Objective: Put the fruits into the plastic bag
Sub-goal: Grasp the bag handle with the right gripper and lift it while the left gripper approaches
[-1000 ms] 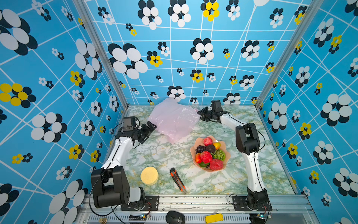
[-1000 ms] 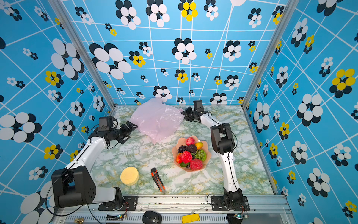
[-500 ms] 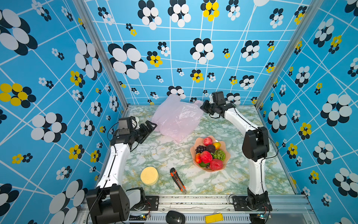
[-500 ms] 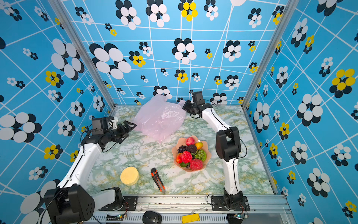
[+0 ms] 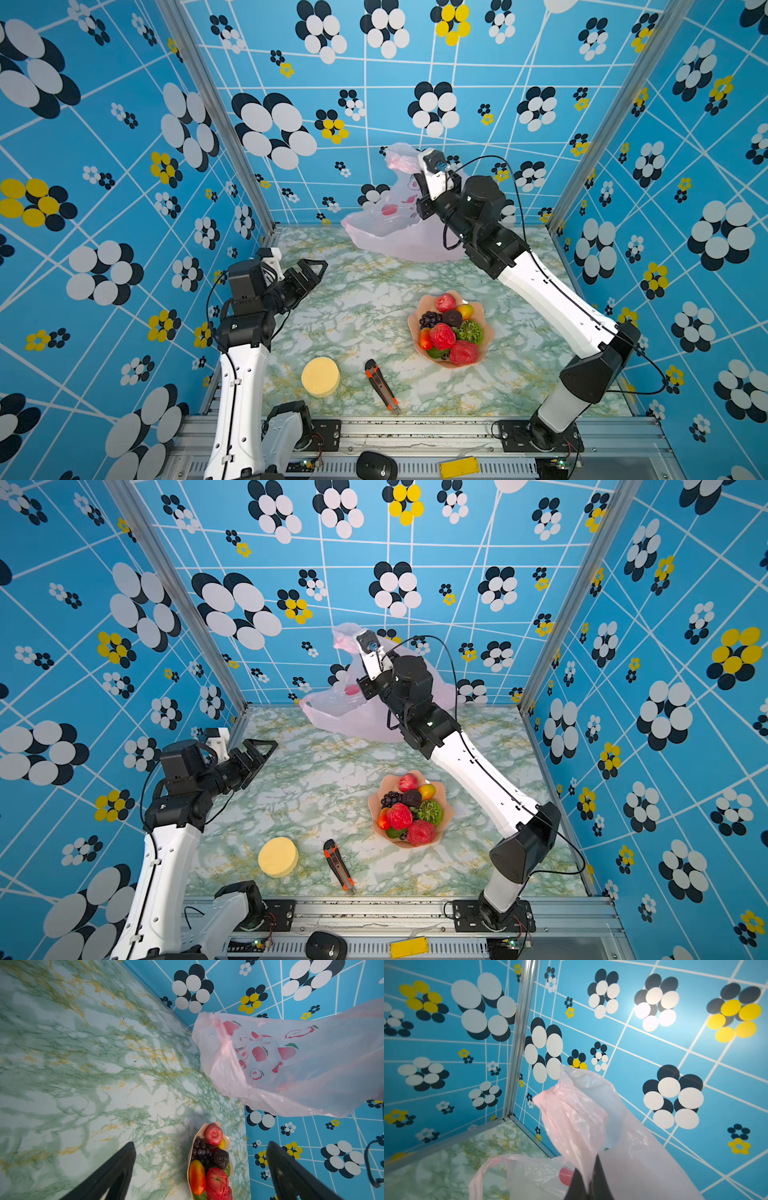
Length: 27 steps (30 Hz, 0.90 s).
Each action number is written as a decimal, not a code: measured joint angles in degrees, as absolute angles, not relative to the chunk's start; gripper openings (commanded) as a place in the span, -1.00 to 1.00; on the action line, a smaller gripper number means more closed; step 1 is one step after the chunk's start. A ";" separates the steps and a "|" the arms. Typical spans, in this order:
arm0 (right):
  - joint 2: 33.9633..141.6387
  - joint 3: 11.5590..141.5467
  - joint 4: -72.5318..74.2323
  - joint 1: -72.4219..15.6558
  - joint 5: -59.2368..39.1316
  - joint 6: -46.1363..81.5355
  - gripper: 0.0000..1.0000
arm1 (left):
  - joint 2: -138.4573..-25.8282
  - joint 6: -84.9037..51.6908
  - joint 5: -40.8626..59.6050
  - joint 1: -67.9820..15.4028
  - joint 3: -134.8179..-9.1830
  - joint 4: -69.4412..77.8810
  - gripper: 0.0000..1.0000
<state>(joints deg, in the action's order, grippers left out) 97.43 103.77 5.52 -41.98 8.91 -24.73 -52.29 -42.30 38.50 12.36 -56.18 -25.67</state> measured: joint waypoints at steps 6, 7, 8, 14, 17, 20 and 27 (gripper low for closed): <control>93.56 90.72 10.11 -42.87 9.04 -27.51 -1.00 | -50.70 -49.65 41.71 10.20 -49.78 -18.41 0.98; 92.60 88.84 10.37 -42.81 9.19 -26.96 -1.00 | -50.54 -50.54 41.58 8.56 -48.42 -18.11 0.98; 91.61 86.98 11.00 -42.74 9.34 -26.22 -1.00 | -50.48 -51.53 41.36 6.50 -47.16 -18.00 0.98; 86.76 80.12 14.48 -42.74 9.78 -22.15 -1.00 | -50.48 -56.01 38.28 -4.16 -40.27 -17.52 0.98; 84.40 76.66 16.67 -42.74 9.74 -20.88 -1.00 | -52.84 -56.64 36.45 -4.54 -38.63 -17.65 0.98; 82.32 73.01 18.72 -42.76 9.52 -19.90 -1.00 | -57.06 -56.31 35.20 -4.47 -39.11 -17.74 0.98; 80.42 67.72 21.45 -42.76 9.10 -17.87 -1.00 | -66.85 -55.48 34.41 -5.69 -44.38 -17.45 0.98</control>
